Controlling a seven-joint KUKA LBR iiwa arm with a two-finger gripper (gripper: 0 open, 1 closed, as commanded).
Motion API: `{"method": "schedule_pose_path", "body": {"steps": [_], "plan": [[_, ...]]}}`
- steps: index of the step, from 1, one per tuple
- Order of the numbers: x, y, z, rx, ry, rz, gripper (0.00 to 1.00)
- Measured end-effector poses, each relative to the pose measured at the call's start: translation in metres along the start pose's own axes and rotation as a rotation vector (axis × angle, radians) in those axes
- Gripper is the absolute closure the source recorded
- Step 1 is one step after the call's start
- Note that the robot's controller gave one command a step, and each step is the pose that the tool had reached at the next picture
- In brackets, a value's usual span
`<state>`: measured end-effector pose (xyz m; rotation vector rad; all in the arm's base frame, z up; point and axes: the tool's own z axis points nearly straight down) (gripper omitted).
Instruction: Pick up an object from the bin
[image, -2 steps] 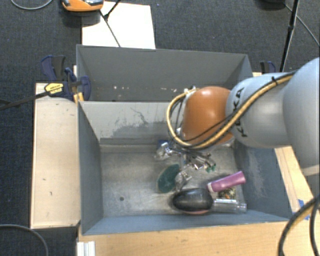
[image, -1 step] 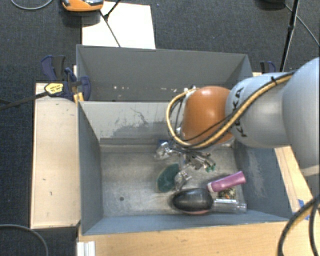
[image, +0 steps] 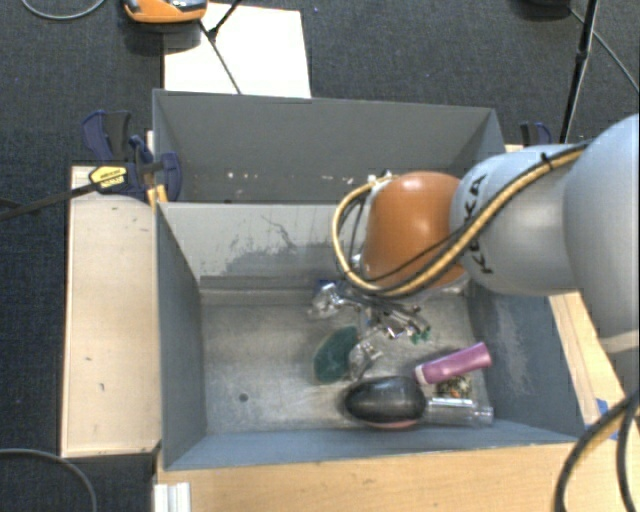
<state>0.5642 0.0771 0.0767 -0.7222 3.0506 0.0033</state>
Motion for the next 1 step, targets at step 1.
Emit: {"method": "schedule_pose_path", "body": {"steps": [1], "plan": [[-0.0009,-0.0003,-0.0007,0.001,-0.002,0.002,1.00]]}}
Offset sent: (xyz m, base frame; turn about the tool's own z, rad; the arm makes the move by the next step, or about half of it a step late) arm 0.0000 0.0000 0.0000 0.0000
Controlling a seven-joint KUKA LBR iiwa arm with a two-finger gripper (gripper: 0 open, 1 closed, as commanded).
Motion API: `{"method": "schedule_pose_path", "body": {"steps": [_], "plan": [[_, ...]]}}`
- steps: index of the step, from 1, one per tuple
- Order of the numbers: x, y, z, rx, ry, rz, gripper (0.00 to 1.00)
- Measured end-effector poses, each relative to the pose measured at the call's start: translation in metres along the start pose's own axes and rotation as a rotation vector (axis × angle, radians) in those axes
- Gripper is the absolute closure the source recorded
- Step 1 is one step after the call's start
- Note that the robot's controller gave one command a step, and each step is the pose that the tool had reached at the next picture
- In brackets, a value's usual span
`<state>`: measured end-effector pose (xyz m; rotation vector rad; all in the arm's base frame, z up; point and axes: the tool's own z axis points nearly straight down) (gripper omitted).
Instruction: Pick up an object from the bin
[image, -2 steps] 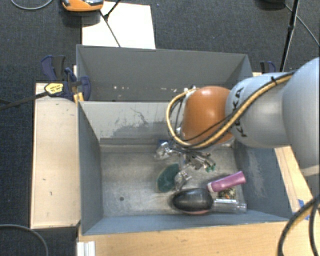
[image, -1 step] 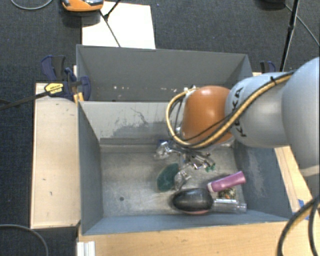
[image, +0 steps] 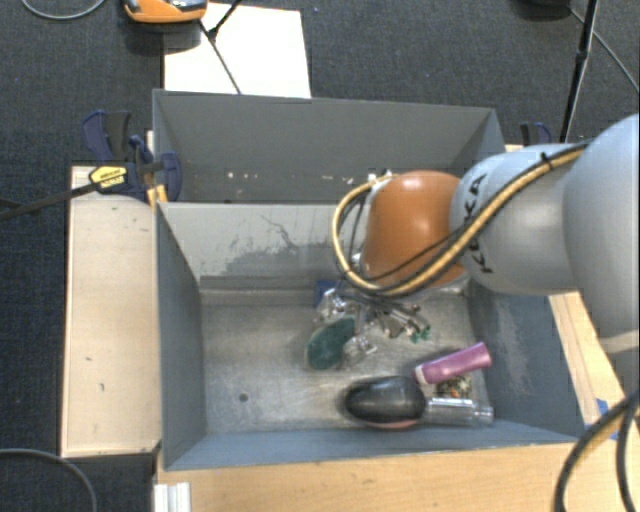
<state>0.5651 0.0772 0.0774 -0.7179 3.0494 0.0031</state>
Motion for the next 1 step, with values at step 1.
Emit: {"method": "schedule_pose_path", "body": {"steps": [1], "plan": [[-0.0032,-0.0007,-0.0917,0.003,-0.002,0.010,1.00]]}}
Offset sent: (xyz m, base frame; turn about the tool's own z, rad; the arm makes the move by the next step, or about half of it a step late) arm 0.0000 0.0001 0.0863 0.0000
